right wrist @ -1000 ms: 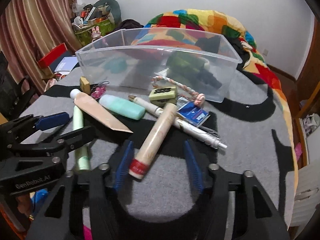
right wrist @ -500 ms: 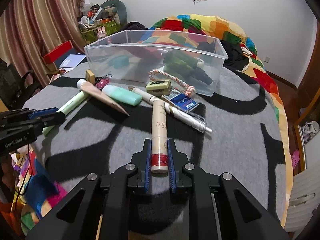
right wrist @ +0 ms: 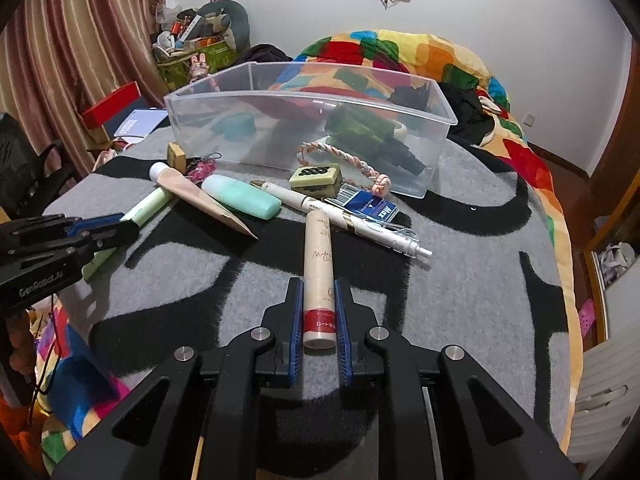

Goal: Organize objects
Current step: 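Grasp the beige cylindrical tube with the right gripper while the left grasps the pale green tube, then drop the beige tube and pale green tube into the clear box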

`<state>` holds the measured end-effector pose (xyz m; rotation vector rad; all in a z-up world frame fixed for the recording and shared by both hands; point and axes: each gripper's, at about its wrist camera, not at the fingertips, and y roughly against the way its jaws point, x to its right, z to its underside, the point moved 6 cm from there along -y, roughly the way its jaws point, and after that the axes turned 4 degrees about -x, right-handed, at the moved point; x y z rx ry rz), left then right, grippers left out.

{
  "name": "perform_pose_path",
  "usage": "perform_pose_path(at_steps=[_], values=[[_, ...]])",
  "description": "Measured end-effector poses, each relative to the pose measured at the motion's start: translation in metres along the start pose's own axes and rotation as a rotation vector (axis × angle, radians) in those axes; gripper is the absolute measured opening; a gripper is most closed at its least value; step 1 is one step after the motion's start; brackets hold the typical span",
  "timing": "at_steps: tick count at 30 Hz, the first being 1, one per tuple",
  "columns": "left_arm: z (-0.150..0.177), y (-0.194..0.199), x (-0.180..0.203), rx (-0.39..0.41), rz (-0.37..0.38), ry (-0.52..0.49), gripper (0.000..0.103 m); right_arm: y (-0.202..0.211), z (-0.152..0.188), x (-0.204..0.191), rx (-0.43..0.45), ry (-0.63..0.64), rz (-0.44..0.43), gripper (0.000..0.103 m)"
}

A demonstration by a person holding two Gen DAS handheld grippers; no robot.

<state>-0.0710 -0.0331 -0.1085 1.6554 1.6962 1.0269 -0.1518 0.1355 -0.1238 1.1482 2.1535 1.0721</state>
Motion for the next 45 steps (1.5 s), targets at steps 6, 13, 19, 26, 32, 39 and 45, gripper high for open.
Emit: perform_pose_path(at_steps=[6, 13, 19, 26, 32, 39, 45], values=[[0.008, 0.018, 0.003, 0.024, 0.003, -0.017, 0.015, 0.02, -0.006, 0.004, 0.042, -0.034, -0.035, 0.014], [-0.011, 0.048, 0.005, 0.111, 0.023, -0.009, 0.015, 0.046, -0.026, 0.0, 0.12, -0.034, -0.052, 0.014], [-0.04, 0.067, 0.005, 0.188, 0.03, -0.008, 0.015, 0.058, -0.048, 0.003, 0.176, -0.038, -0.048, 0.014], [-0.076, 0.064, 0.002, 0.22, 0.022, 0.011, 0.015, 0.055, -0.077, 0.015, 0.203, -0.072, -0.051, 0.014], [-0.103, 0.045, -0.008, 0.2, 0.02, 0.044, 0.015, 0.04, -0.101, 0.024, 0.195, -0.101, -0.043, 0.014], [-0.13, 0.013, -0.014, 0.145, 0.025, 0.071, 0.015, 0.011, -0.126, 0.02, 0.145, -0.099, -0.064, 0.014], [-0.15, -0.011, -0.013, 0.098, 0.013, 0.061, 0.015, -0.022, -0.142, 0.008, 0.067, -0.069, -0.066, 0.014]])
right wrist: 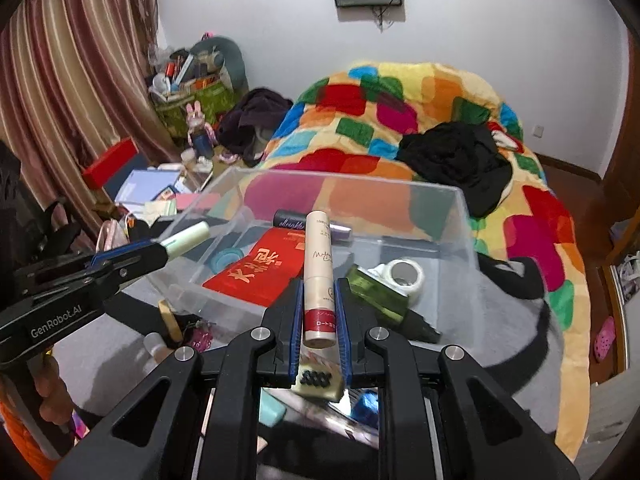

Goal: Organize objects
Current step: 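Drop the beige tube and pale green tube into the clear box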

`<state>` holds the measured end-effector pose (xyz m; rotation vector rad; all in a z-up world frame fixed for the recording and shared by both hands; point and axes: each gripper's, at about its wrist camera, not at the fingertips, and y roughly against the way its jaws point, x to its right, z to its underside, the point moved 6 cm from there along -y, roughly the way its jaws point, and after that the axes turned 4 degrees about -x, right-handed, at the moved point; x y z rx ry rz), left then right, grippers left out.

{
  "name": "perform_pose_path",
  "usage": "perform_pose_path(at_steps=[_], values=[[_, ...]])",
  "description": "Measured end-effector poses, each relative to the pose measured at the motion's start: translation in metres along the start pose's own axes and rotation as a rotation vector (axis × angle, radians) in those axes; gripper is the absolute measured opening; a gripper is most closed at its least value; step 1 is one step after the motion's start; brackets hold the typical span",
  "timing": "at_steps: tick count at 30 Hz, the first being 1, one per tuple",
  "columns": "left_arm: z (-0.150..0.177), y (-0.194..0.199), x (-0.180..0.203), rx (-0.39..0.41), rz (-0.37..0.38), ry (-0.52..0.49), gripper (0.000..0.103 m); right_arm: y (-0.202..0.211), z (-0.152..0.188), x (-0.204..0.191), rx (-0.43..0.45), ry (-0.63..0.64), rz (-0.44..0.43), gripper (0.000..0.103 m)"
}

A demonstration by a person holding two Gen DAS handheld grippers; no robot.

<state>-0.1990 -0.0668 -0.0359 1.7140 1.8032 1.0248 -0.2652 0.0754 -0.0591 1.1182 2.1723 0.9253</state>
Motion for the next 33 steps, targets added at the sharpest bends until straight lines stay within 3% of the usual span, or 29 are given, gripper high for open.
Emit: perform_pose_path(at_steps=[6, 12, 23, 33], values=[[-0.005, -0.019, 0.0, -0.039, -0.028, -0.016, 0.015, -0.024, -0.003, 0.001, -0.058, -0.006, 0.007, 0.014], [0.0, -0.033, -0.001, -0.085, -0.001, -0.006, 0.015, -0.027, -0.002, -0.002, -0.073, 0.01, 0.029, 0.014], [0.005, -0.001, 0.009, -0.027, -0.007, -0.076, 0.015, -0.005, 0.002, -0.007, -0.054, 0.03, -0.019, 0.018], [0.025, 0.024, 0.002, 0.01, -0.026, -0.108, 0.037, 0.036, 0.016, -0.001, 0.026, 0.054, -0.003, 0.031]])
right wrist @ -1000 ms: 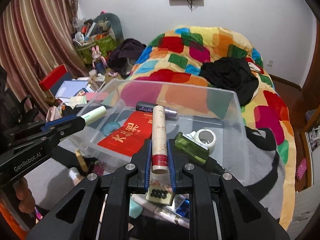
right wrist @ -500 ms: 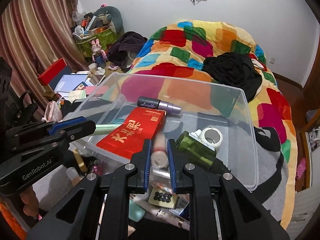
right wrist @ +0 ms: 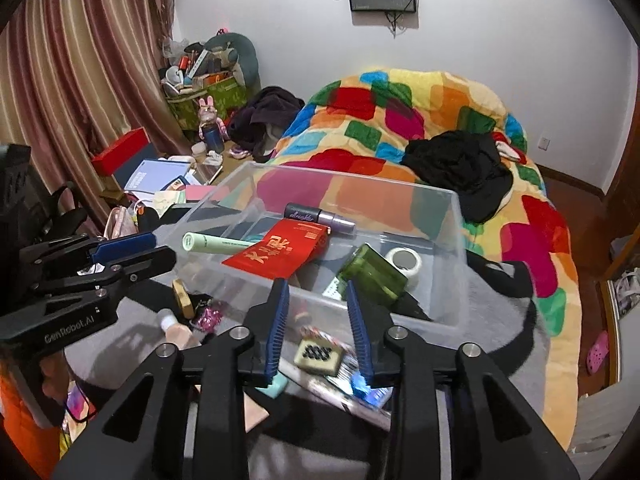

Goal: Organize objects
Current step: 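Grasp the white pen with the right gripper while the left grasps the beige lotion tube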

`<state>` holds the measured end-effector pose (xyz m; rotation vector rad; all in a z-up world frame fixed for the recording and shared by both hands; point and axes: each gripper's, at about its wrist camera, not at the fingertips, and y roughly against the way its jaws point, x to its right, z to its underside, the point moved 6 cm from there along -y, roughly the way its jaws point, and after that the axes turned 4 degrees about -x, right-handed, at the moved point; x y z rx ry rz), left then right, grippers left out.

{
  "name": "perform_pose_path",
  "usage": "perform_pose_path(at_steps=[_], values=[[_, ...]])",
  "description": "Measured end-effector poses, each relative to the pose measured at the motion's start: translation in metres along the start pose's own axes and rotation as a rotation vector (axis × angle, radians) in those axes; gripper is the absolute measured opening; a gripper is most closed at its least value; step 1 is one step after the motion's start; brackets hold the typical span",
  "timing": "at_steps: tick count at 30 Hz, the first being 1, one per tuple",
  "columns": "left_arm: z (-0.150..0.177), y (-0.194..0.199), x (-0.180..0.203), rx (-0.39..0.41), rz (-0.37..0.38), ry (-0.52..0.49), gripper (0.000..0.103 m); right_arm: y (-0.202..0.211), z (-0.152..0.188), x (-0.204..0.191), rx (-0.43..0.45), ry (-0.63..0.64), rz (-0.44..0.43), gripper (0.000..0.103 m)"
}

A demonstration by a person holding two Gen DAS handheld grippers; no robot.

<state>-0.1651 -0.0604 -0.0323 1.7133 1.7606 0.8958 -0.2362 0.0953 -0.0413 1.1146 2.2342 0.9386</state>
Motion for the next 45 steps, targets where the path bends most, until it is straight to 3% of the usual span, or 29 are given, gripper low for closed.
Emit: perform_pose_path(at_steps=[9, 16, 20, 22, 23, 26, 32, 37, 39, 45], values=[[0.034, -0.008, -0.02, -0.056, -0.004, 0.011, 0.059, 0.021, 0.029, 0.029, 0.009, -0.024, 0.063, 0.039], [0.065, -0.043, -0.021, -0.194, 0.041, 0.035, 0.06, -0.001, 0.066, 0.041, -0.085, -0.023, 0.053, 0.051], [0.066, -0.048, -0.019, -0.191, 0.077, 0.062, 0.061, -0.019, 0.079, 0.042, -0.141, -0.015, 0.042, 0.051], [0.066, -0.048, -0.015, -0.187, 0.104, 0.062, 0.056, -0.024, 0.083, 0.041, -0.153, -0.015, 0.021, 0.05], [0.066, -0.047, -0.013, -0.187, 0.108, 0.057, 0.047, -0.026, 0.085, 0.04, -0.158, -0.013, 0.005, 0.047], [0.07, -0.04, -0.008, -0.171, 0.107, 0.039, 0.035, -0.026, 0.09, 0.034, -0.161, 0.016, -0.003, 0.02], [0.085, -0.023, -0.005, -0.157, 0.118, 0.042, 0.031, -0.011, 0.103, 0.019, -0.145, 0.071, -0.008, 0.011], [0.105, -0.003, -0.004, -0.143, 0.094, 0.044, 0.028, 0.0, 0.119, 0.007, -0.156, 0.097, -0.028, 0.01], [0.115, 0.002, -0.003, -0.157, 0.103, 0.047, 0.015, 0.004, 0.13, 0.001, -0.173, 0.107, -0.049, 0.01], [0.125, 0.025, -0.005, -0.139, 0.09, 0.027, 0.015, 0.022, 0.133, -0.007, -0.149, 0.149, -0.065, 0.01]])
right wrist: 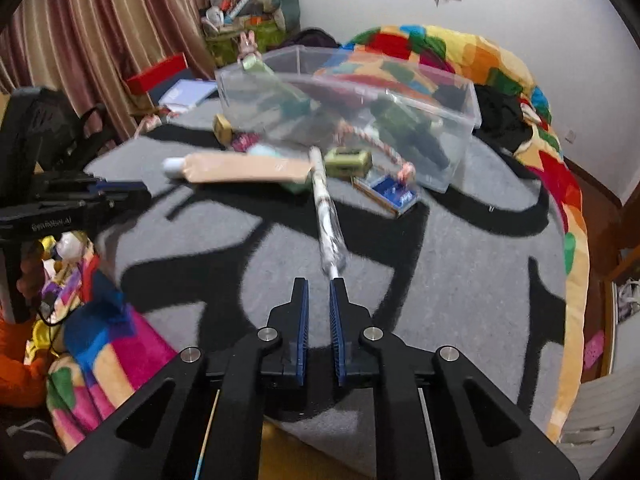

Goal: Organize objects
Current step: 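Grasp the white pen with the right gripper while the left grasps the beige lotion tube, then carry the pen and lotion tube over the clear box and open both grippers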

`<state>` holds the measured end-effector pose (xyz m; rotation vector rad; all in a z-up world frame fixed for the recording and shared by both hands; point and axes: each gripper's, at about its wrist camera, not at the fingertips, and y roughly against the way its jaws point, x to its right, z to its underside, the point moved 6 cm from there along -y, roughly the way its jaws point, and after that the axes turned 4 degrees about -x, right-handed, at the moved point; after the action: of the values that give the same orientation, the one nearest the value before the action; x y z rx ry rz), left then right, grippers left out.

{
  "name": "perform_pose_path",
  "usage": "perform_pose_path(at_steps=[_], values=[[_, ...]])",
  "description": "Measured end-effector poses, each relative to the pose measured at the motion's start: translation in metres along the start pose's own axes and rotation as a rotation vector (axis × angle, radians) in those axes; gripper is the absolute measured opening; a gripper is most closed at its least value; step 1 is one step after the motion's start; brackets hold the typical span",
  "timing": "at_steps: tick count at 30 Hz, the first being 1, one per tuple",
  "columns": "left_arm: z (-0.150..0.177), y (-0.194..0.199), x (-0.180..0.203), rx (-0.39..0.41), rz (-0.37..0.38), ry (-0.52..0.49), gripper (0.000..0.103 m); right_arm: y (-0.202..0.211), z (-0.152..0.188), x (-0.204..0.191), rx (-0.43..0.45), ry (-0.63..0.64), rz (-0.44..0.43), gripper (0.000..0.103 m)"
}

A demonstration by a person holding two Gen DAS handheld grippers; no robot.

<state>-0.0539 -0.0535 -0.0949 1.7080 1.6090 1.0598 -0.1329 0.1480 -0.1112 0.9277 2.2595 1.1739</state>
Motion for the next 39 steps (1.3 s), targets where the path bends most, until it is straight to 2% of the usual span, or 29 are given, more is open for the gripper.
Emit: perform_pose_path(at_steps=[2, 4, 5, 6, 10, 14, 16, 18, 21, 29, 35, 37, 39], values=[[-0.008, 0.006, -0.004, 0.025, -0.006, -0.003, 0.021, 0.006, -0.008, 0.001, 0.026, -0.001, 0.009, 0.012], [-0.02, 0.007, -0.006, 0.046, 0.002, -0.009, 0.036, 0.005, -0.018, 0.002, 0.041, -0.004, 0.016, 0.018], [-0.025, 0.006, -0.006, 0.053, 0.003, -0.013, 0.048, 0.002, -0.023, 0.003, 0.044, -0.005, 0.022, 0.022], [-0.032, 0.001, -0.006, 0.054, 0.006, -0.017, 0.055, -0.001, -0.026, 0.003, 0.044, -0.004, 0.026, 0.026], [-0.048, -0.028, 0.004, 0.003, 0.038, -0.067, 0.056, -0.024, -0.037, 0.003, 0.005, -0.008, 0.031, 0.028], [-0.05, -0.055, 0.01, -0.059, 0.057, -0.079, 0.057, -0.046, -0.037, 0.006, -0.036, -0.034, 0.044, 0.029], [-0.049, -0.053, 0.012, -0.038, 0.059, -0.082, 0.054, -0.047, -0.037, 0.007, -0.023, -0.049, 0.038, 0.028], [-0.044, -0.05, 0.014, -0.031, 0.079, -0.083, 0.045, -0.045, -0.035, 0.007, -0.018, -0.054, 0.036, 0.02], [-0.033, -0.042, 0.018, -0.022, 0.075, -0.093, 0.037, -0.043, -0.032, 0.006, -0.014, -0.054, 0.039, 0.016], [-0.004, -0.024, 0.05, -0.029, 0.133, -0.142, 0.033, -0.03, -0.017, -0.004, -0.008, -0.065, 0.001, 0.013], [0.0, -0.025, 0.066, -0.036, 0.124, -0.195, 0.033, -0.018, -0.003, -0.008, -0.017, -0.076, -0.035, 0.013], [-0.004, -0.03, 0.068, -0.034, 0.123, -0.204, 0.037, -0.017, 0.0, -0.007, -0.014, -0.084, -0.031, 0.013], [-0.008, -0.035, 0.071, -0.031, 0.126, -0.214, 0.044, -0.018, 0.001, -0.006, -0.014, -0.093, -0.027, 0.013]])
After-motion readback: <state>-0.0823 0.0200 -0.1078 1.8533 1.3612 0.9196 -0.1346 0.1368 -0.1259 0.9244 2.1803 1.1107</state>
